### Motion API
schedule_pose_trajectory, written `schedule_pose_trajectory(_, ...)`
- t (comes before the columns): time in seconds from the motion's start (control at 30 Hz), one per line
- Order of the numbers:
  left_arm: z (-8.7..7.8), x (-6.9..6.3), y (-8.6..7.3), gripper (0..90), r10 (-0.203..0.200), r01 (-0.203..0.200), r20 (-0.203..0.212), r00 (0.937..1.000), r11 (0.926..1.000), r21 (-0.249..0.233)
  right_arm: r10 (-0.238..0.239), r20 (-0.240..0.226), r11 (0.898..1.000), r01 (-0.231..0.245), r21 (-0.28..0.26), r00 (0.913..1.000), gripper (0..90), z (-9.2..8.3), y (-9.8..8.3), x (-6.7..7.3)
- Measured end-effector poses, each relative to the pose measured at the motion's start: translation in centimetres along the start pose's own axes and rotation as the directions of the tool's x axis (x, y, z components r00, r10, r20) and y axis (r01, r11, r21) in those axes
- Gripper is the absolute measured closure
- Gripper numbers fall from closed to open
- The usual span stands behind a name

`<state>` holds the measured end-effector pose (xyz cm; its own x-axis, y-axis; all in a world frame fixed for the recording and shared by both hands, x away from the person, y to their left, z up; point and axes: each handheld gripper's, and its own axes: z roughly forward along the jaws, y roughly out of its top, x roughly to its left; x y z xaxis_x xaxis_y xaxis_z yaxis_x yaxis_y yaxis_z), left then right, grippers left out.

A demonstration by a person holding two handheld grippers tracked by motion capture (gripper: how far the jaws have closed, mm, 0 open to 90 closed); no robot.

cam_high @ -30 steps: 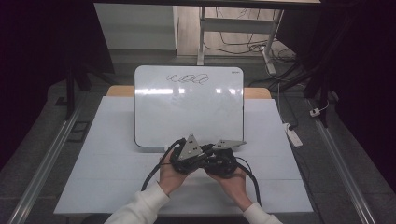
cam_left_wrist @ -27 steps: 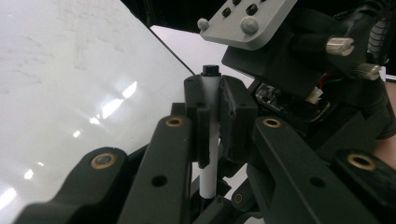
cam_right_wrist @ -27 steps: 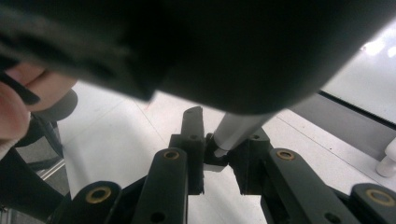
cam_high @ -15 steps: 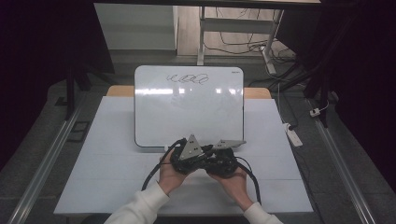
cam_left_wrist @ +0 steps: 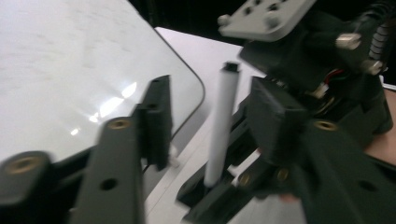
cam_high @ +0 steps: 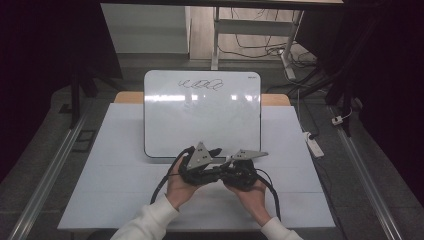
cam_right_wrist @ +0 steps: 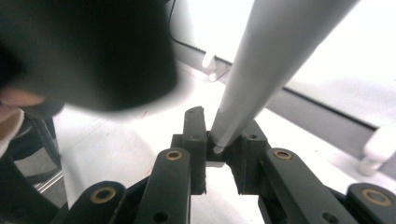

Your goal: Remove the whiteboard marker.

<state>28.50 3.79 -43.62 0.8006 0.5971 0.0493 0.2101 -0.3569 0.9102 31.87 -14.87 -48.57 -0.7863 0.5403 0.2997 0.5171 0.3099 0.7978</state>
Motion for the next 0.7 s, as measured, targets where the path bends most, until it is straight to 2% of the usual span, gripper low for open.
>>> schedule_pose_trajectory(0.07,-1.4,0.7,-0.4,41.0,-0.024,0.024,-0.024,0.9994,0.9997,0.002,-0.007,0.008,1.000,0.008,-0.022,0.9999,77.4,-0.4,0.1,-0.1)
schedule_pose_trajectory(0.1,-1.4,0.7,-0.4,39.2,-0.024,0.024,-0.024,0.9994,0.9997,0.002,-0.007,0.008,1.000,0.008,-0.022,0.9999,77.4,-0.4,0.1,-0.1)
schedule_pose_trajectory(0.13,-2.4,1.3,-1.1,38.0,-0.047,0.048,-0.032,0.9983,0.9987,0.015,-0.021,0.020,0.999,0.022,-0.049,0.9996,77.4,-0.9,0.2,-0.2)
schedule_pose_trajectory(0.2,-3.5,2.0,-2.0,37.0,-0.074,0.075,-0.041,0.9964,0.9967,0.030,-0.032,0.032,0.996,0.034,-0.081,0.9990,77.4,-1.4,0.4,-0.3)
schedule_pose_trajectory(0.27,-4.1,2.3,-2.5,35.5,-0.085,0.087,-0.042,0.9955,0.9953,0.044,-0.048,0.034,0.992,0.052,-0.114,0.9982,77.5,-2.0,0.5,-0.5)
schedule_pose_trajectory(0.37,-5.5,3.0,-4.6,33.9,-0.124,0.129,-0.063,0.9903,0.9890,0.074,-0.067,0.047,0.985,0.074,-0.154,0.9966,77.4,-2.7,0.8,-0.7)
schedule_pose_trajectory(0.4,-6.4,3.4,-6.1,34.0,-0.159,0.164,-0.062,0.9853,0.9829,0.084,-0.072,0.045,0.983,0.078,-0.168,0.9964,77.4,-2.9,0.9,-0.8)
schedule_pose_trajectory(0.43,-6.4,3.4,-6.1,34.2,-0.159,0.164,-0.062,0.9853,0.9829,0.084,-0.074,0.048,0.981,0.081,-0.177,0.9961,77.4,-3.1,0.9,-0.9)
schedule_pose_trajectory(0.47,-7.1,3.6,-7.5,34.3,-0.177,0.182,-0.062,0.9823,0.9775,0.106,-0.076,0.044,0.978,0.083,-0.191,0.9961,77.4,-3.3,1.0,-1.0)
schedule_pose_trajectory(0.5,-7.5,3.7,-8.2,34.4,-0.178,0.185,-0.069,0.9816,0.9758,0.116,-0.079,0.043,0.975,0.086,-0.204,0.9959,77.5,-3.5,1.1,-1.1)
schedule_pose_trajectory(0.53,-7.5,3.7,-8.2,34.3,-0.178,0.185,-0.069,0.9816,0.9758,0.116,-0.082,0.046,0.973,0.090,-0.212,0.9956,77.5,-3.7,1.2,-1.2)
schedule_pose_trajectory(0.6,-8.1,3.9,-9.3,33.8,-0.167,0.179,-0.088,0.9820,0.9720,0.153,-0.086,0.052,0.968,0.096,-0.233,0.9949,77.4,-4.0,1.4,-1.3)
schedule_pose_trajectory(0.63,-8.9,4.3,-10.5,33.8,-0.177,0.194,-0.109,0.9782,0.9665,0.168,-0.093,0.055,0.964,0.104,-0.245,0.9942,77.4,-4.2,1.4,-1.4)
schedule_pose_trajectory(0.67,-8.9,4.3,-10.5,33.7,-0.177,0.194,-0.109,0.9782,0.9665,0.168,-0.099,0.062,0.961,0.112,-0.255,0.9931,77.5,-4.5,1.5,-1.4)
schedule_pose_trajectory(0.7,-9.3,4.5,-11.0,33.8,-0.189,0.207,-0.114,0.9753,0.9636,0.169,-0.103,0.072,0.957,0.119,-0.264,0.9921,77.4,-4.7,1.6,-1.5)
